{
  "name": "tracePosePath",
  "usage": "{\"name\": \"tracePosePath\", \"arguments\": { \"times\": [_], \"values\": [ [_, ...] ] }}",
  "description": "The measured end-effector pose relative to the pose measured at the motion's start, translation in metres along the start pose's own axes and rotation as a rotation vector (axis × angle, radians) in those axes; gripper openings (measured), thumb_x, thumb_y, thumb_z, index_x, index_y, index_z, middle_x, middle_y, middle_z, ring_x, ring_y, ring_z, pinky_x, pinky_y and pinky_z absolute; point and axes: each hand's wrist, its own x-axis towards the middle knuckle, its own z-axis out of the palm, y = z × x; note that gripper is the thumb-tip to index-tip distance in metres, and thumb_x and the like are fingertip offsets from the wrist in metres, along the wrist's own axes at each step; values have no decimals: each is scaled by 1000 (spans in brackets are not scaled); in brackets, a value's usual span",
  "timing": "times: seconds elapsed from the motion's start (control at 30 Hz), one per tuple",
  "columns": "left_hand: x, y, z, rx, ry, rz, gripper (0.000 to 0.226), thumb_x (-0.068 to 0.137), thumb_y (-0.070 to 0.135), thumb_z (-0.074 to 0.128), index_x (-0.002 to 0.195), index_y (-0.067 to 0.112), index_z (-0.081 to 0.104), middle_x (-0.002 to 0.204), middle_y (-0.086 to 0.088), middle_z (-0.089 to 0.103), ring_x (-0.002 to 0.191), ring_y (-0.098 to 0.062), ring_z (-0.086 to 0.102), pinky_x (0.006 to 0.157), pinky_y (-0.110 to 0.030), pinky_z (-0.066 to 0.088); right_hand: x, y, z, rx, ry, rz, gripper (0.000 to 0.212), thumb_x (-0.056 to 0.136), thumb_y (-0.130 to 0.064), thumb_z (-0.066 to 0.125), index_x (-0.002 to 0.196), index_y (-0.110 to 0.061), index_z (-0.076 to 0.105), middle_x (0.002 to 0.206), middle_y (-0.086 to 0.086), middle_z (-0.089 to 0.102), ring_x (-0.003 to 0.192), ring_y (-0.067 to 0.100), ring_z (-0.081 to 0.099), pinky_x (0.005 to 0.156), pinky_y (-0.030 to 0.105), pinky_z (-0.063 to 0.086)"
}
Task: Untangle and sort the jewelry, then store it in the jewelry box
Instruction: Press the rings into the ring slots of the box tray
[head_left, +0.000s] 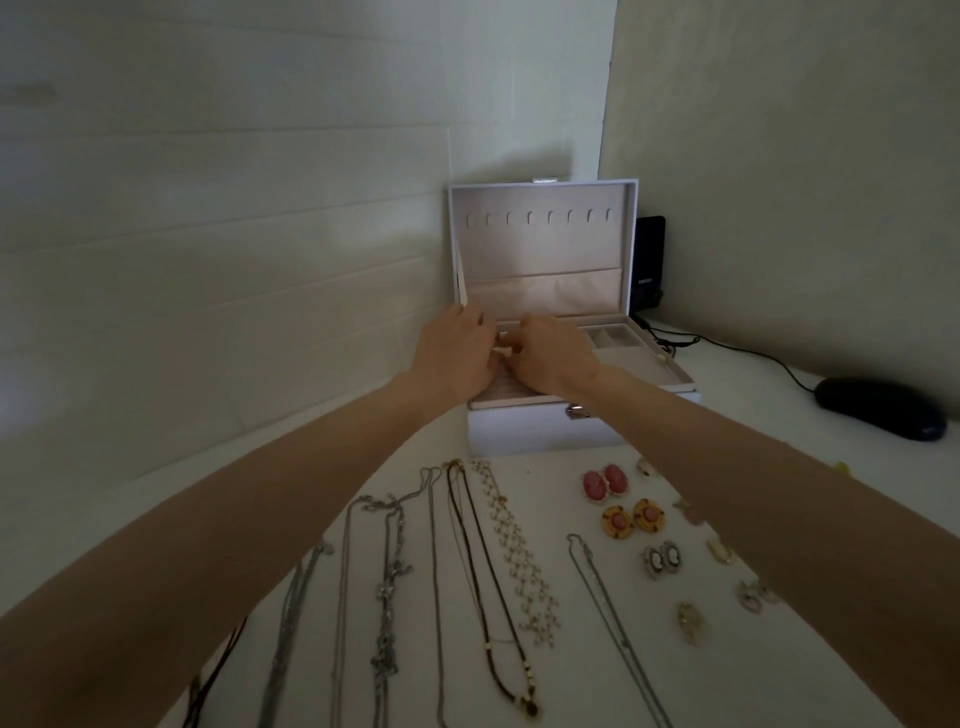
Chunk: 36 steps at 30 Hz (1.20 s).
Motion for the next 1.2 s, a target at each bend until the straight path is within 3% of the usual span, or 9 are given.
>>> {"name": "tracePosePath", "arguments": {
  "times": [0.07, 0.13, 0.23, 0.33, 0.4, 0.53, 0.83, 1.0, 1.2],
  "values": [
    [-23, 9, -5, -206, 231, 14, 17, 91, 25, 57, 99, 11, 62, 99, -5, 60, 81, -18, 54, 60, -27, 31, -17, 5, -4, 83, 142, -36, 28, 92, -22, 53, 116, -20, 67, 104, 8, 62, 99, 26, 57, 81, 32, 41],
    [-49, 19, -9, -379, 318, 66, 11, 87, 22, 63, 84, 12, 60, 78, 0, 61, 62, -10, 46, 54, -25, 31, -36, 13, -7, 155, 254, -75, 25, 88, -15, 57, 108, -16, 71, 99, 8, 64, 94, 25, 57, 77, 27, 37],
    [-77, 31, -3, -433, 164, 110, 19, 84, 30, 66, 82, 12, 61, 72, 2, 64, 57, -14, 52, 56, -23, 34, -62, 19, -5, 154, 358, -183, 18, 79, -7, 61, 88, -13, 75, 82, 8, 64, 81, 26, 58, 74, 31, 43],
    [-89, 41, 8, -396, -26, 66, 32, 84, 38, 65, 99, 10, 64, 98, -5, 68, 87, -23, 63, 68, -24, 37, -88, 18, -5, 148, 446, -273, 18, 71, -4, 58, 77, -11, 73, 76, 7, 62, 74, 19, 52, 64, 26, 40],
    [-91, 50, 12, -358, -146, -9, 34, 87, 39, 61, 108, 12, 60, 112, -3, 63, 100, -21, 59, 77, -28, 41, -100, 18, -4, 197, 419, -265, 18, 73, -1, 58, 78, -11, 72, 77, 5, 61, 70, 15, 51, 60, 25, 41],
    [-93, 64, 14, -371, -94, -142, 28, 86, 36, 63, 102, 13, 62, 110, -2, 63, 100, -19, 58, 75, -29, 40, -111, 21, 3, 303, 315, -215, 19, 78, 0, 58, 82, -12, 72, 79, 1, 59, 65, 10, 50, 58, 28, 45],
    [-93, 76, 13, -341, -96, -208, 20, 91, 29, 58, 100, 11, 61, 112, -4, 60, 99, -23, 59, 76, -34, 44, -120, 10, 7, 385, 185, -27, 19, 84, -2, 60, 91, -12, 74, 90, 5, 67, 80, 15, 55, 76, 32, 47],
    [-98, 73, 2, -289, -178, -191, 32, 96, 31, 50, 117, 7, 55, 123, -9, 55, 107, -27, 56, 83, -35, 42, -122, 0, 5, 399, 186, -18, 20, 82, -1, 60, 93, -11, 74, 94, 8, 69, 84, 19, 59, 80, 33, 48],
    [-122, 34, -42, -324, -274, -369, 27, 95, 32, 52, 109, 10, 59, 113, -8, 62, 104, -25, 58, 79, -31, 40, -125, -30, -6, 393, 108, -68, 20, 87, -4, 57, 97, -11, 73, 101, 3, 66, 86, 10, 50, 83, 26, 44]
  ]
}}
